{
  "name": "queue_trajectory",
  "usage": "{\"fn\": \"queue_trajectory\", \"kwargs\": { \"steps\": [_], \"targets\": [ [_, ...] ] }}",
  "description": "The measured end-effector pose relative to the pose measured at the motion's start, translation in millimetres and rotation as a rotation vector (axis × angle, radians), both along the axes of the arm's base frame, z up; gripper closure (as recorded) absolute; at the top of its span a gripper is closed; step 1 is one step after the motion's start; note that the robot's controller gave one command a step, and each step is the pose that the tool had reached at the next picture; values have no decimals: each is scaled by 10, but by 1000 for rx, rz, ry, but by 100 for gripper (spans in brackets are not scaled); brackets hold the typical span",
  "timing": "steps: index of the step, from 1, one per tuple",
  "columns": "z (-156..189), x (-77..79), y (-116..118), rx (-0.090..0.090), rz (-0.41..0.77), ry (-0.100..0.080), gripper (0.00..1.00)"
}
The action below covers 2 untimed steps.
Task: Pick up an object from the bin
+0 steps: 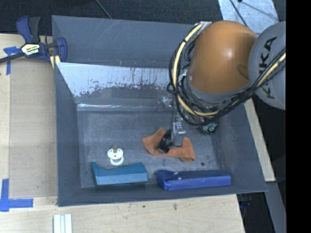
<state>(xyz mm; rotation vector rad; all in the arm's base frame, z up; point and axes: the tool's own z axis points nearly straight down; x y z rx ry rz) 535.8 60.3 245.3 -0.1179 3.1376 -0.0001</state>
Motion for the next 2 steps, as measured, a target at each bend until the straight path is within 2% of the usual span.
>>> {"fn": "queue_trajectory", "kwargs": {
  "steps": [1, 2],
  "targets": [
    [-206, 41, -125, 1, -146, -1, 0],
    [-262, 64, -149, 0, -121, -1, 0]
  ]
}}
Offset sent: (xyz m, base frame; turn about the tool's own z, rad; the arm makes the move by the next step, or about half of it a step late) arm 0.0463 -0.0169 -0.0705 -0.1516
